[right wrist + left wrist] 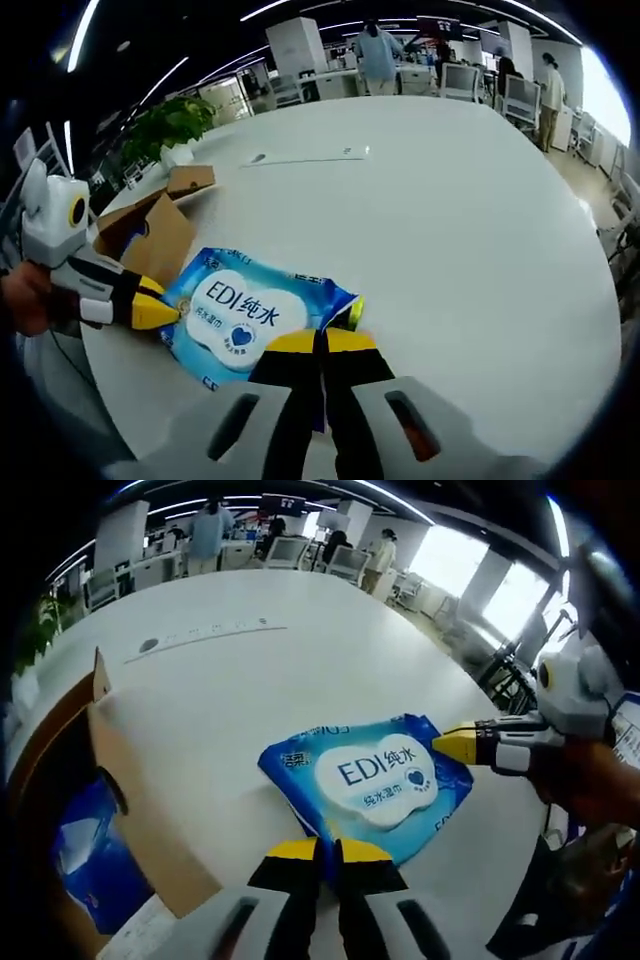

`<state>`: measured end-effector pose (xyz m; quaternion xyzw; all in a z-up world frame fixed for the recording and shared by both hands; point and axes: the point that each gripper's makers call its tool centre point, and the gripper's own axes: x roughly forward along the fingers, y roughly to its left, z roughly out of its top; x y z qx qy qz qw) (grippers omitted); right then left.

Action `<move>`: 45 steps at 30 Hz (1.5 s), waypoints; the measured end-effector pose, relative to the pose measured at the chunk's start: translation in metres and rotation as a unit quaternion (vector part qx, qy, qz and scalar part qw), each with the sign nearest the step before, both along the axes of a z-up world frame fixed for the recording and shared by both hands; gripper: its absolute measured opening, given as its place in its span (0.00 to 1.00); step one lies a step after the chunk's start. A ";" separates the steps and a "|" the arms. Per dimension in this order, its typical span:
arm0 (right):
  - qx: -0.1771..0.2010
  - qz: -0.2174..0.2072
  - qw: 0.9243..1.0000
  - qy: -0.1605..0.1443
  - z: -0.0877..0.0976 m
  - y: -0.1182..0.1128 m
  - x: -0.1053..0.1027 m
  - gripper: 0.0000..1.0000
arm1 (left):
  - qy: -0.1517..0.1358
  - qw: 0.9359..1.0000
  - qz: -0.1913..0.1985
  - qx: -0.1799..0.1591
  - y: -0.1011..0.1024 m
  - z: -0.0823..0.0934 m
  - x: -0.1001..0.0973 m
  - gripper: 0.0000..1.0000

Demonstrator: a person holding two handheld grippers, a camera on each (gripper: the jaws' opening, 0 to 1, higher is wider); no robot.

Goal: Operate the shoe box by opening the lid, removing the specified soft item, and placing it in the target area until the item is outside and the box remains undamaged.

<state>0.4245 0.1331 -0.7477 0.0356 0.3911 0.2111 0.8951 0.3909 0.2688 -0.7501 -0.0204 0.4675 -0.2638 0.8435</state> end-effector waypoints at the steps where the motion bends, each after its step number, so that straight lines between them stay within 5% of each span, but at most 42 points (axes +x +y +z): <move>1: 0.002 -0.002 1.000 0.001 0.000 -0.001 0.000 0.00 | -0.001 1.000 -0.002 0.001 0.000 0.000 0.000 0.05; 16: 0.003 -0.020 1.000 0.004 0.002 -0.005 -0.003 0.03 | -0.008 1.000 -0.016 0.017 0.004 0.003 -0.005 0.08; 45: -0.027 -0.036 0.999 -0.012 0.036 -0.018 -0.031 0.12 | -0.050 0.998 -0.022 -0.004 0.021 0.047 -0.022 0.15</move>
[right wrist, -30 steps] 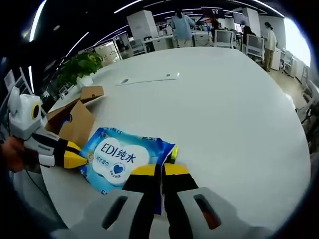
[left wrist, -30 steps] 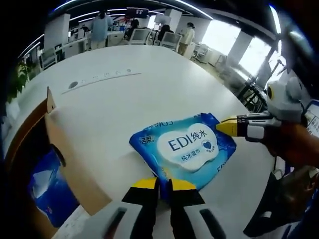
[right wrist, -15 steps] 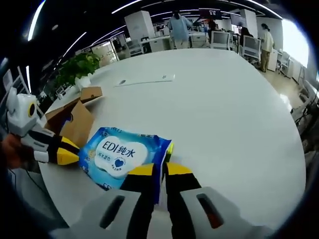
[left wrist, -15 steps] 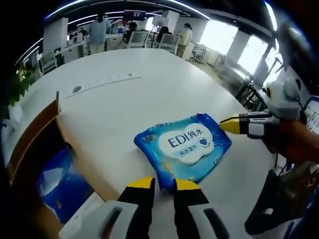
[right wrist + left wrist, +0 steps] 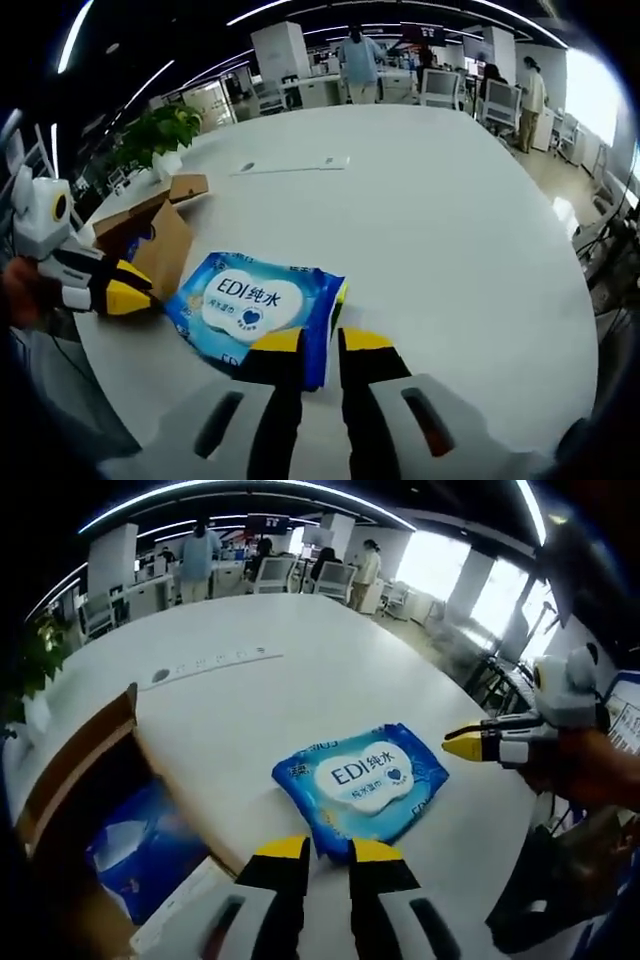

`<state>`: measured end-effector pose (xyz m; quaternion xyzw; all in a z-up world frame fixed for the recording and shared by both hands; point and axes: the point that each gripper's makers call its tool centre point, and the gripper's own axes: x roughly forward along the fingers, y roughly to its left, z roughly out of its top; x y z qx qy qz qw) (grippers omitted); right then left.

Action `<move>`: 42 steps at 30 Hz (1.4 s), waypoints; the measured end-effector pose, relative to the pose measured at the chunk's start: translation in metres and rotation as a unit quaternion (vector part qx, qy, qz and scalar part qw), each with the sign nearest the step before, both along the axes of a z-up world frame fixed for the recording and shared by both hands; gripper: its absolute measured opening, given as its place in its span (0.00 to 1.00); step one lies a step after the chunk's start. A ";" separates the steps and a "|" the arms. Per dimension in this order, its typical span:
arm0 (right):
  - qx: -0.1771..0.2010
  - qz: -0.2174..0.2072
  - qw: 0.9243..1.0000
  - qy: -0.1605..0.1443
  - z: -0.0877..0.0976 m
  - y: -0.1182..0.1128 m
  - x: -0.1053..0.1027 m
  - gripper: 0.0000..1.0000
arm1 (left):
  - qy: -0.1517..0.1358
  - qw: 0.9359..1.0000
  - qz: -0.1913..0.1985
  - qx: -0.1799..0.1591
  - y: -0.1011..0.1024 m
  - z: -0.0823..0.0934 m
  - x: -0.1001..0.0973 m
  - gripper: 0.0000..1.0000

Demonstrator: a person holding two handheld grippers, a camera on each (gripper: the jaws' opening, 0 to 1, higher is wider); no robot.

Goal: Operate the shoe box by opening the lid, removing the specified soft item, and placing it in the target area until the item is outside and the box remains undamaged.

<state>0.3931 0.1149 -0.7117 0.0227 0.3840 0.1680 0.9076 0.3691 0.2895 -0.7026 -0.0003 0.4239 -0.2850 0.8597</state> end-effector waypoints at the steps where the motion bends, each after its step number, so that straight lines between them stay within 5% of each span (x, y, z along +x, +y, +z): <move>1: 0.000 0.000 1.000 0.000 0.001 0.000 0.000 0.12 | -0.001 1.000 -0.002 -0.002 -0.001 0.001 -0.001 0.15; 10: -0.002 0.002 1.000 -0.012 0.013 0.016 -0.006 0.13 | -0.020 1.000 -0.013 -0.016 0.003 0.020 -0.004 0.15; 21: -0.002 0.017 1.000 -0.018 0.021 0.048 -0.006 0.13 | -0.052 0.998 -0.007 -0.028 0.032 0.043 0.001 0.16; 42: 0.021 0.111 0.993 -0.035 0.042 0.172 0.014 0.14 | -0.089 0.994 0.063 -0.020 0.145 0.055 0.004 0.16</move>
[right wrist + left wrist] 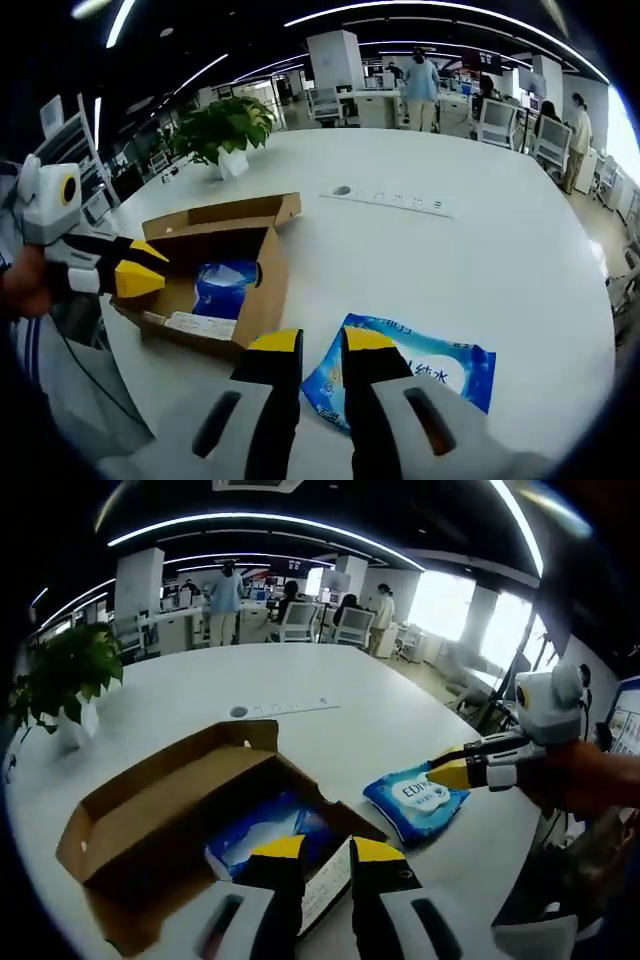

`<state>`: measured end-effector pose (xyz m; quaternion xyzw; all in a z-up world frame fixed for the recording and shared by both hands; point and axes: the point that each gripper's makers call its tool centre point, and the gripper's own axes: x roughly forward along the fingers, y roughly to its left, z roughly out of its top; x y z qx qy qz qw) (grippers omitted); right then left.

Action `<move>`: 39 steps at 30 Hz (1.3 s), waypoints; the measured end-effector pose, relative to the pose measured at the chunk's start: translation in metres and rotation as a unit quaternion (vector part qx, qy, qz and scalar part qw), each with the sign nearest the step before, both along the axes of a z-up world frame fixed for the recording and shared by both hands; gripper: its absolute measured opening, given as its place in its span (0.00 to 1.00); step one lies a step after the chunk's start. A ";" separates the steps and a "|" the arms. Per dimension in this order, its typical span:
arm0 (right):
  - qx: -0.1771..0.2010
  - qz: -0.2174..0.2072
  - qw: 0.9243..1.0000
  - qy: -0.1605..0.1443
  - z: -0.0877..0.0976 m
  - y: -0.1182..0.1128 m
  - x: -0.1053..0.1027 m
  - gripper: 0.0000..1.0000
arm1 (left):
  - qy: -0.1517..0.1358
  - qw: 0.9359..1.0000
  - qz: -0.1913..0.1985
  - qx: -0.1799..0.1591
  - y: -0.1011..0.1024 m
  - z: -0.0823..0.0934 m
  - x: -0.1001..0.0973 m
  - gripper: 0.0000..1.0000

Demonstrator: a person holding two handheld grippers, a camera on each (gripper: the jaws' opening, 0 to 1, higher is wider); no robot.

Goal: Operate the shoe box by opening the lid, removing the specified soft item, and placing it in the target area until the item is outside and the box remains undamaged.

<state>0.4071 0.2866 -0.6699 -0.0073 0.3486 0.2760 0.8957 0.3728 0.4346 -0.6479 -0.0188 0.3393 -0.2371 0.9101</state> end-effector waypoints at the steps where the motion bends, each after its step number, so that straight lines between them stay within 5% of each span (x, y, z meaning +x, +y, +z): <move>1: 0.001 0.004 1.000 -0.001 0.000 0.005 0.001 0.14 | -0.001 1.000 0.005 0.000 0.005 0.000 0.000 0.16; 15: -0.002 0.081 0.997 0.002 -0.004 0.075 -0.004 0.16 | 0.004 0.998 0.067 0.007 0.081 -0.010 -0.021 0.17; 29: -0.015 0.136 0.991 0.007 -0.009 0.109 -0.009 0.24 | 0.009 0.996 0.087 0.006 0.104 -0.017 -0.033 0.19; 39: -0.058 0.205 0.977 -0.001 -0.016 0.130 -0.008 0.34 | 0.012 0.996 0.088 0.002 0.111 -0.022 -0.041 0.21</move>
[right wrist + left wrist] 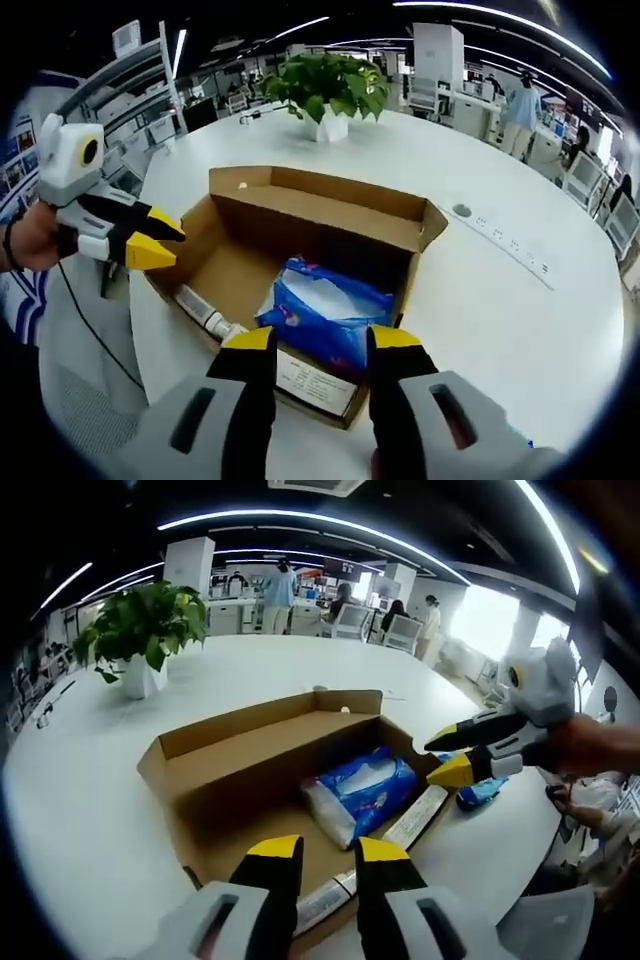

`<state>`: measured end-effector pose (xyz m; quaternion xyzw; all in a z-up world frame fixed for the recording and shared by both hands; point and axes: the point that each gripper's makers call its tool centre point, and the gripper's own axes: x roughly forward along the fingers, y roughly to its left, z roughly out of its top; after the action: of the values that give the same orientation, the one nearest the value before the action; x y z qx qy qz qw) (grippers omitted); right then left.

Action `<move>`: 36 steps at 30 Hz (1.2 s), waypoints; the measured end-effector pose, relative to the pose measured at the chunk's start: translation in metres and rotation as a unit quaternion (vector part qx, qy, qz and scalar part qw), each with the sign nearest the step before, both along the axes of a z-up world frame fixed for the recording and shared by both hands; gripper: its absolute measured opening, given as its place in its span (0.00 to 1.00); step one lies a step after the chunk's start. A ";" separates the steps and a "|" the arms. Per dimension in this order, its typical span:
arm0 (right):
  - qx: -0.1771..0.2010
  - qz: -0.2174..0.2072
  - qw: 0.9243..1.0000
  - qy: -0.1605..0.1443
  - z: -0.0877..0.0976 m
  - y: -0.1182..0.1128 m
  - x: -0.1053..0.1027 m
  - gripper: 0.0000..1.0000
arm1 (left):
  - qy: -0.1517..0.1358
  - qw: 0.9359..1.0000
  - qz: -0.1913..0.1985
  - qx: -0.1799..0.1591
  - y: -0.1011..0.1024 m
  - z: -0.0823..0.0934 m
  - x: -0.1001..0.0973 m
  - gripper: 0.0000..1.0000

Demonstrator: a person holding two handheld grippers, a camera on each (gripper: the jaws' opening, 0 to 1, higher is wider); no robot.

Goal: Operate the shoe box by opening the lid, removing the specified soft item, and placing it in the target area until the item is outside and the box remains undamaged.

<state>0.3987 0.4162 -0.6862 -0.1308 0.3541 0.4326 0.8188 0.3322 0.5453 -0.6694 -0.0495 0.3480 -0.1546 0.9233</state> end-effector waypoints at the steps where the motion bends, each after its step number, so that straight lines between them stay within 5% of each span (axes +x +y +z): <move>1: -0.001 0.003 1.000 0.000 0.000 0.002 0.002 0.34 | 0.001 1.000 0.001 -0.002 0.001 -0.002 -0.001 0.21; 7: -0.030 0.047 0.998 -0.012 -0.004 0.013 0.007 0.38 | 0.006 1.000 0.012 -0.011 0.007 -0.005 -0.009 0.21; 12: -0.096 0.110 0.989 -0.028 -0.018 0.016 0.010 0.46 | 0.009 1.000 0.024 -0.018 0.013 -0.009 -0.014 0.21; 20: -0.127 0.160 0.978 -0.032 -0.029 0.032 0.015 0.51 | 0.015 0.999 0.038 -0.023 0.026 -0.013 -0.022 0.25; 25: -0.161 0.219 0.962 -0.033 -0.041 0.044 0.015 0.55 | 0.014 0.999 0.039 -0.020 0.028 -0.011 -0.027 0.26; 30: -0.169 0.238 0.956 -0.032 -0.045 0.053 0.020 0.59 | 0.014 0.999 0.039 -0.020 0.028 -0.010 -0.031 0.27; 36: -0.212 0.285 0.934 -0.024 -0.061 0.054 0.020 0.63 | 0.017 0.998 0.044 -0.030 0.024 -0.011 -0.037 0.27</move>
<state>0.4188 0.4702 -0.7475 -0.4070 0.3656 0.5598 0.6223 0.2955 0.5696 -0.6803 -0.0951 0.3562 -0.1233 0.9213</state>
